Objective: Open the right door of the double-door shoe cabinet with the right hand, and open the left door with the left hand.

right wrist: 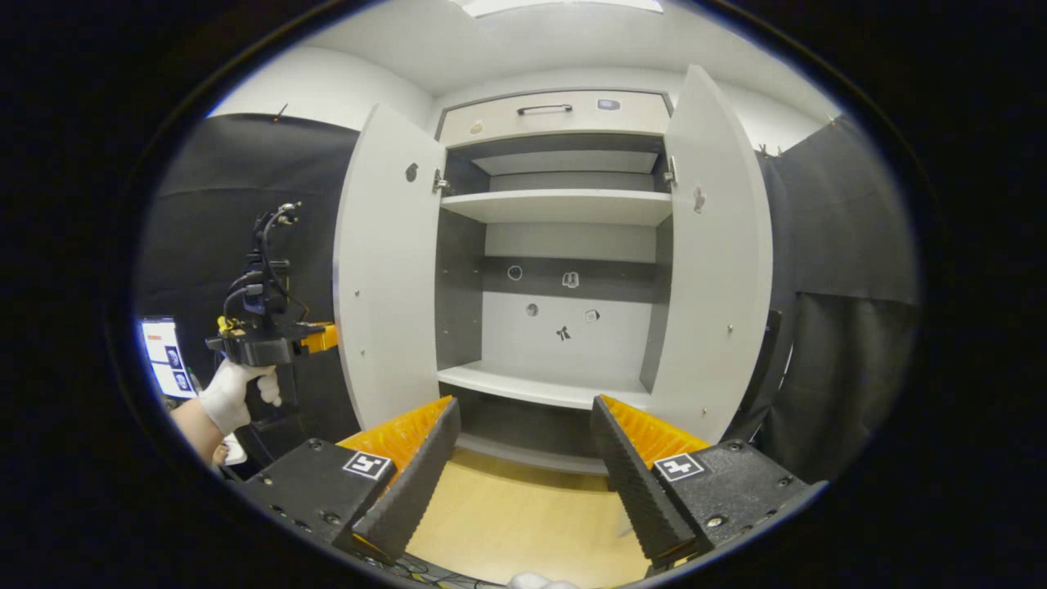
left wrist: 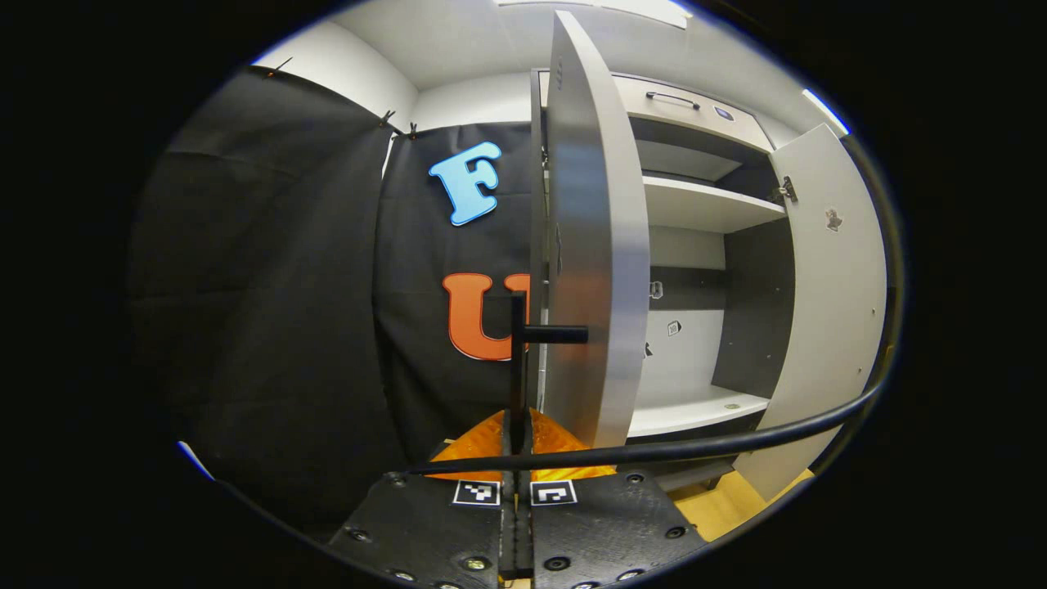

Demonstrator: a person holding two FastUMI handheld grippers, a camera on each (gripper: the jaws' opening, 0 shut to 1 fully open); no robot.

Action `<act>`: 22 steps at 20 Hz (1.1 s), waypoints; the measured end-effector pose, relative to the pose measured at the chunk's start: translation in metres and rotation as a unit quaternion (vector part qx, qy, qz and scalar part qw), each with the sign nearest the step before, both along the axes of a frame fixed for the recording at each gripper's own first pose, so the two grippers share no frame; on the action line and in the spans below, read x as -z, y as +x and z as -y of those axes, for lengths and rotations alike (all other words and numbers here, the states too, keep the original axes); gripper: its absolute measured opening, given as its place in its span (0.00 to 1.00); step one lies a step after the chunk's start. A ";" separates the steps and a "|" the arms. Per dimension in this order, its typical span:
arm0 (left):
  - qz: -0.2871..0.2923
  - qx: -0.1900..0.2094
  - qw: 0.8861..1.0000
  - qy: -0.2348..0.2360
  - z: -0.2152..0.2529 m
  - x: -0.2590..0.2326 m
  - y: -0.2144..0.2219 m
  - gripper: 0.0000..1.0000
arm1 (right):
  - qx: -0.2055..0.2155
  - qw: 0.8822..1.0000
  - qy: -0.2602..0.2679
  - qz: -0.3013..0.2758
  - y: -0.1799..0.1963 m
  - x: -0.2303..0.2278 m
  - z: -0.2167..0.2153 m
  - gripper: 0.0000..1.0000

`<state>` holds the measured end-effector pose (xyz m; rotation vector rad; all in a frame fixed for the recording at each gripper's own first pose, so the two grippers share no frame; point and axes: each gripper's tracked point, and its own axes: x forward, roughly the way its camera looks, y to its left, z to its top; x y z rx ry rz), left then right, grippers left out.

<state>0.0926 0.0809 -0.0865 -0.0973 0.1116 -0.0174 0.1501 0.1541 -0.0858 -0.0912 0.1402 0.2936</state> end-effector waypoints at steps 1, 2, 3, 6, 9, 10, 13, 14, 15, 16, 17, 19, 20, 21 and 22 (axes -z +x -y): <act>0.000 0.005 1.000 0.002 -0.001 0.000 0.001 0.00 | 0.001 1.000 0.000 0.001 0.000 0.000 -0.001 1.00; 0.000 0.011 1.000 0.004 -0.001 0.000 0.001 0.00 | 0.002 1.000 0.000 0.001 -0.001 0.000 -0.001 1.00; 0.003 0.015 1.000 0.005 -0.001 0.000 0.002 0.00 | 0.003 1.000 0.001 0.002 0.000 -0.001 -0.001 1.00; 0.004 0.015 1.000 0.024 -0.006 -0.001 -0.004 0.00 | 0.004 1.000 0.000 0.003 -0.002 -0.002 -0.002 1.00; 0.003 -0.004 1.000 0.020 -0.018 0.001 -0.008 0.01 | 0.003 1.000 0.002 0.005 -0.003 -0.004 -0.007 1.00; 0.002 -0.006 1.000 0.017 -0.021 0.002 -0.008 0.02 | 0.002 1.000 0.002 0.005 -0.004 -0.005 -0.010 1.00; 0.001 -0.006 1.000 0.013 -0.020 0.002 -0.009 0.03 | -0.003 1.000 0.002 0.006 -0.007 -0.006 -0.015 1.00; 0.000 -0.008 1.000 0.017 -0.021 0.004 -0.009 0.03 | -0.005 1.000 0.000 0.006 -0.007 -0.005 -0.015 1.00; 0.002 -0.008 1.000 0.015 -0.020 0.002 -0.009 0.02 | -0.006 1.000 -0.001 0.006 -0.008 -0.005 -0.017 1.00; 0.000 -0.009 1.000 0.014 -0.020 0.003 -0.010 0.02 | -0.005 1.000 -0.001 0.007 -0.007 -0.006 -0.017 1.00; 0.000 -0.012 1.000 0.016 -0.023 0.003 -0.012 0.02 | -0.004 1.000 0.000 0.006 -0.006 -0.005 -0.017 1.00; -0.005 -0.025 0.999 0.022 -0.031 0.006 -0.023 0.02 | 0.001 1.000 0.002 0.005 -0.006 -0.006 -0.015 1.00; -0.007 -0.032 0.999 0.028 -0.036 0.008 -0.030 0.18 | 0.003 1.000 0.003 0.005 -0.005 -0.007 -0.014 1.00; -0.009 -0.039 0.999 0.027 -0.039 0.007 -0.037 0.34 | 0.008 1.000 0.005 0.007 -0.003 -0.008 -0.011 1.00; -0.010 -0.041 0.999 0.025 -0.038 0.007 -0.044 0.49 | 0.014 1.000 0.005 0.007 -0.001 -0.010 -0.009 1.00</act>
